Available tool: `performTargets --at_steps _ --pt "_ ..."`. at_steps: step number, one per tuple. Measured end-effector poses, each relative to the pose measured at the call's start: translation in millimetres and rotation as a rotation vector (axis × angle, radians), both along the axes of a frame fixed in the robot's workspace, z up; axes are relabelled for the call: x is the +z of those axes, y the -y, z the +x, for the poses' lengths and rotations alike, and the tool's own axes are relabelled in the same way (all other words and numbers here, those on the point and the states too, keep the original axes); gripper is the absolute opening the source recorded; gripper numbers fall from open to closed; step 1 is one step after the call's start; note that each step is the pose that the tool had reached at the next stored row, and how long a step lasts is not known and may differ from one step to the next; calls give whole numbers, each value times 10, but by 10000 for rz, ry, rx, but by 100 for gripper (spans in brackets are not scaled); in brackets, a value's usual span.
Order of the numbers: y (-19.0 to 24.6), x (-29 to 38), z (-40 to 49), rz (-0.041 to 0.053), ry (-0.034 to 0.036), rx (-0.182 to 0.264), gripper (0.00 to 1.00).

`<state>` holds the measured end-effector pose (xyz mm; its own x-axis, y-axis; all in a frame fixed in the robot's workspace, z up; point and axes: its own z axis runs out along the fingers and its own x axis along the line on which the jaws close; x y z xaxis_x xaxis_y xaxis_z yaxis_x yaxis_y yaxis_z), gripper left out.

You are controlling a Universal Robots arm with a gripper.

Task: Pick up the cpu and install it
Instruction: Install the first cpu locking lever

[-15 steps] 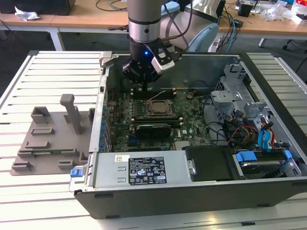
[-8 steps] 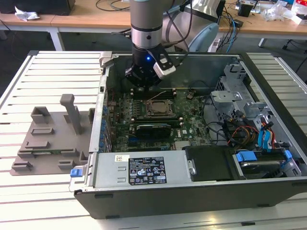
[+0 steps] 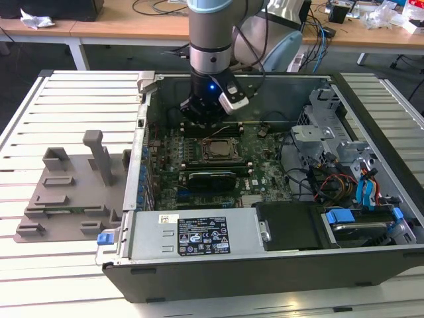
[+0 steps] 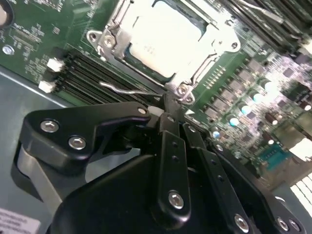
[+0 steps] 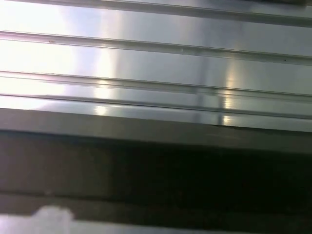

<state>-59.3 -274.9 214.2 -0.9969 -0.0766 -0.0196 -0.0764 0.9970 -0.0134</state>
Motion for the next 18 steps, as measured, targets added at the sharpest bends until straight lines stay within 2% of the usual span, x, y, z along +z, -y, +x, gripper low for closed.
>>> performTargets --at_steps 9,18 --pt "0 -54 209 -1 -9 4 11" --pt "0 -97 345 -1 -14 4 11"
